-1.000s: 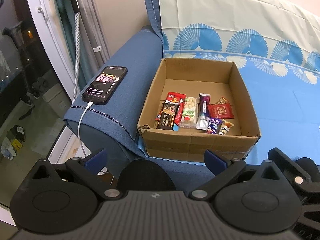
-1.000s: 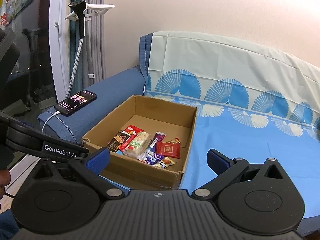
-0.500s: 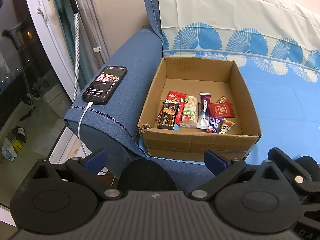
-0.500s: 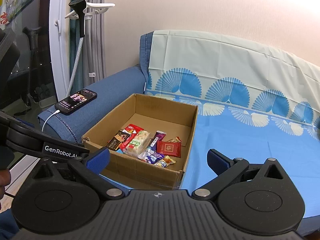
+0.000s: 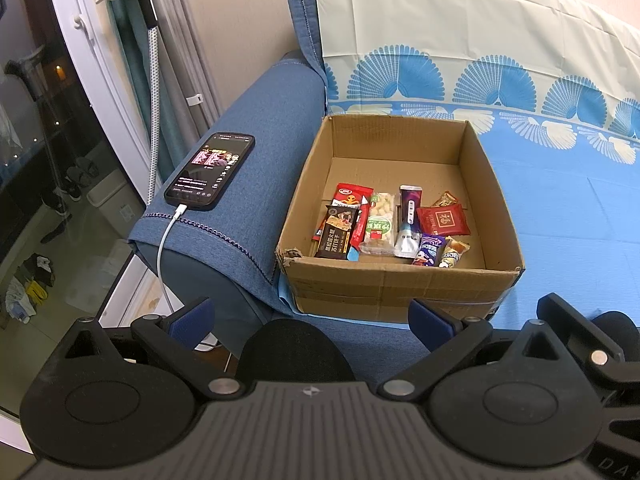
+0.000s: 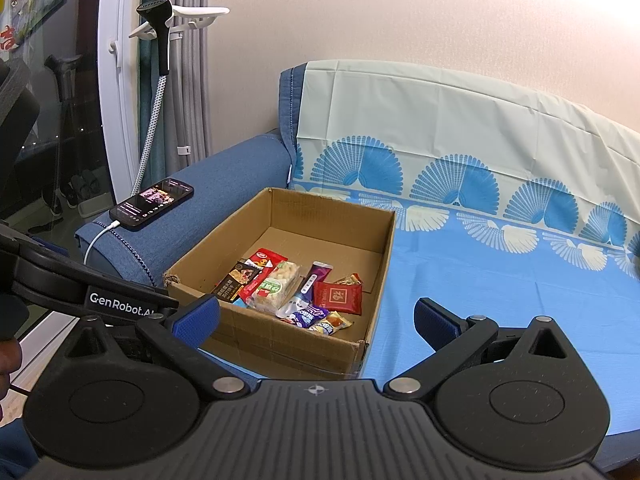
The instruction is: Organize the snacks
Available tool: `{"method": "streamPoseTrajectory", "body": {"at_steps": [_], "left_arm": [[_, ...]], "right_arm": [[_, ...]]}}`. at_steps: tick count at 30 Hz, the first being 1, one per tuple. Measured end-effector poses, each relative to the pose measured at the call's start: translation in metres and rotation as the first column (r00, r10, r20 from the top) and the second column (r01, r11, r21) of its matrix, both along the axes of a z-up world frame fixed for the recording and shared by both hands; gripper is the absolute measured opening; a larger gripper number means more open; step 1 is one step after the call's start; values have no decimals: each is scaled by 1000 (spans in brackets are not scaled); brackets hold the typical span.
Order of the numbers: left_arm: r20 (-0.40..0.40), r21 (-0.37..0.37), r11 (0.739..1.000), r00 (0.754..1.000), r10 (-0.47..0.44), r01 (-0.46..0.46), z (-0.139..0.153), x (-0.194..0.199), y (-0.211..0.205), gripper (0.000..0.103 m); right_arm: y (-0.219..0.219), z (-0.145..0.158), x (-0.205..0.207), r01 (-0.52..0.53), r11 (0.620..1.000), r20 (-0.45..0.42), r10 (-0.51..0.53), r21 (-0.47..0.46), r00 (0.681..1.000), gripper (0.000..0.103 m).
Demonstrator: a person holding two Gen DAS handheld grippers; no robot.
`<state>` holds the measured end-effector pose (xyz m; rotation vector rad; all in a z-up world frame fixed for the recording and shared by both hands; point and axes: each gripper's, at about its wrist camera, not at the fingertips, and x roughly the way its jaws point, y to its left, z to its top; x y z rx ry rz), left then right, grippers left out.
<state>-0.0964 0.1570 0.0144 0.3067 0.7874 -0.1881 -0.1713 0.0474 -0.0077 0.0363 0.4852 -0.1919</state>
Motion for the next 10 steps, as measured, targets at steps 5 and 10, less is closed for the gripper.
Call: {"method": "streamPoseTrajectory", "body": {"at_steps": [5, 10], "left_arm": [[0, 1, 1000, 1000, 0, 0, 0, 0, 0, 103], [-1, 10, 1000, 1000, 3, -3, -2, 1, 2, 103]], "right_arm": [[0, 0, 0, 0, 1000, 0, 0, 0, 1000, 102], [1, -1, 1, -1, 1000, -1, 1, 4, 1000, 102]]}}
